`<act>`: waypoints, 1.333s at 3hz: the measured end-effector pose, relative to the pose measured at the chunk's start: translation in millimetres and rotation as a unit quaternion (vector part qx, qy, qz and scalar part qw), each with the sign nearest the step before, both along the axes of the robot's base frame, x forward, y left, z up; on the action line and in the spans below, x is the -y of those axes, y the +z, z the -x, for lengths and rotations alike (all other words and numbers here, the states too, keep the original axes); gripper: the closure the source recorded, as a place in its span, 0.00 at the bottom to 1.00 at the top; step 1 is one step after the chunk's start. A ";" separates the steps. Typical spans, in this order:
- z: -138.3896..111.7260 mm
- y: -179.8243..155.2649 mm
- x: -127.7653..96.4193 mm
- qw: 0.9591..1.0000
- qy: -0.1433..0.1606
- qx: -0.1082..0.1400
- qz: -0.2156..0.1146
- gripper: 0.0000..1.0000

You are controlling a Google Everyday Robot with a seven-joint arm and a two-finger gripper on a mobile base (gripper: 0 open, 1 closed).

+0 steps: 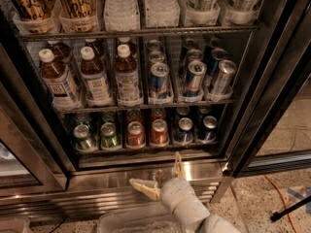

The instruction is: Pick coke can from bottom shelf of fridge

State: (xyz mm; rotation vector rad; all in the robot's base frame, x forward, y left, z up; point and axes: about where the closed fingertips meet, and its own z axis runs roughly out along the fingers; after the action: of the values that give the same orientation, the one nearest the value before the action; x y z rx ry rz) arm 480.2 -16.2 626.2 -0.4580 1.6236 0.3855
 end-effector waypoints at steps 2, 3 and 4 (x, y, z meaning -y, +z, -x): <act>-9.2 -19.2 32.5 0.999 -0.018 0.016 0.037 0.00; -8.9 -17.5 30.8 0.999 -0.013 0.019 0.035 0.00; -14.2 -23.4 33.5 0.999 -0.031 0.014 0.027 0.00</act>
Offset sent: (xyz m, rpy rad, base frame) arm 0.0018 -0.0385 -0.0217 -0.0945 -0.0223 -0.0786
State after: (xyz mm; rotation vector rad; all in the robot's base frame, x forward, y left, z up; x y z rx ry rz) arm 494.3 -49.7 602.8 -0.4505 1.6199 0.2887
